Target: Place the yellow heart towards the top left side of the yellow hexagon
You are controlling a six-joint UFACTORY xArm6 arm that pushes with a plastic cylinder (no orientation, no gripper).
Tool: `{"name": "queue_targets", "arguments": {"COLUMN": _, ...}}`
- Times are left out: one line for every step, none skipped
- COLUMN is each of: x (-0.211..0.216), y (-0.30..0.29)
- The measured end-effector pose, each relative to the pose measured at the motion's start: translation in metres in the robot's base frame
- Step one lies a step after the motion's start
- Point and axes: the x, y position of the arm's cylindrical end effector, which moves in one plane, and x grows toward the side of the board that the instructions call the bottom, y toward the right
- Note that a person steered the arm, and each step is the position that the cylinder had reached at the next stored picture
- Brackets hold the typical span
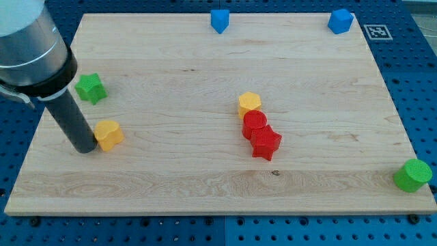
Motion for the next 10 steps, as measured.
{"name": "queue_targets", "arguments": {"x": 0.0, "y": 0.012}}
{"name": "queue_targets", "arguments": {"x": 0.0, "y": 0.012}}
{"name": "queue_targets", "arguments": {"x": 0.0, "y": 0.018}}
{"name": "queue_targets", "arguments": {"x": -0.01, "y": 0.024}}
{"name": "queue_targets", "arguments": {"x": -0.017, "y": 0.036}}
{"name": "queue_targets", "arguments": {"x": -0.017, "y": 0.056}}
{"name": "queue_targets", "arguments": {"x": -0.014, "y": 0.065}}
{"name": "queue_targets", "arguments": {"x": -0.034, "y": 0.074}}
{"name": "queue_targets", "arguments": {"x": -0.051, "y": 0.079}}
{"name": "queue_targets", "arguments": {"x": -0.062, "y": 0.085}}
